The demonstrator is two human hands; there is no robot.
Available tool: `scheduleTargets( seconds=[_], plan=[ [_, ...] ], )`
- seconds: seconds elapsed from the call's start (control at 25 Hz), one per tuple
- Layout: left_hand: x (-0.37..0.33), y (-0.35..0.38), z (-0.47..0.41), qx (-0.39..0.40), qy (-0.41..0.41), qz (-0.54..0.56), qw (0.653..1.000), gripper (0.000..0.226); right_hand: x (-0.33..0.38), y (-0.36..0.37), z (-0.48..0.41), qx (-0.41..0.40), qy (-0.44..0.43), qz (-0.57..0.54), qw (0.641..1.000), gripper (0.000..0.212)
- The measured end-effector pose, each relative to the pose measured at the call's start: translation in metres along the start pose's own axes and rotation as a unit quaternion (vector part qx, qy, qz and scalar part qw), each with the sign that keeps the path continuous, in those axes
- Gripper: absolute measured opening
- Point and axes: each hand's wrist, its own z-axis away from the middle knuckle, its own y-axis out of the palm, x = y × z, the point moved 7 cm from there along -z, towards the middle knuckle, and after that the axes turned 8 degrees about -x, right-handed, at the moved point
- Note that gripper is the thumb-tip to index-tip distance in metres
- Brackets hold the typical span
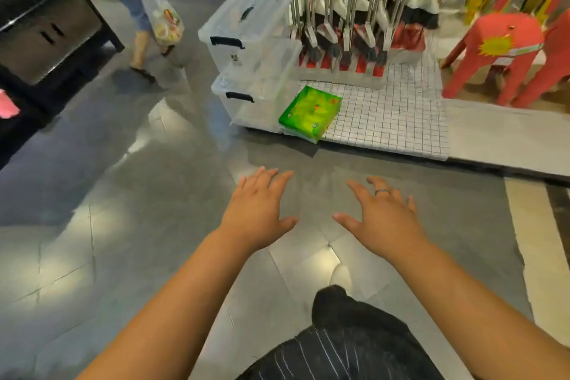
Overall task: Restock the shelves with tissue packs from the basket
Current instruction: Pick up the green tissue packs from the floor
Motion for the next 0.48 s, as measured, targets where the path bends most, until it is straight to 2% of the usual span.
scheduleTargets(
  seconds=[0.28,0.48],
  plan=[
    [0.063,-0.018,-0.214,-0.003,-0.049,0.017,0.999,0.078,0.004,-0.054,-0.251,-0.012,-0.047,0.01,0.999,0.074],
    [0.127,-0.011,-0.368,-0.024,-0.068,0.111,0.991,0.071,0.024,-0.05,-0.43,0.043,-0.029,0.005,0.999,0.063]
  ],
)
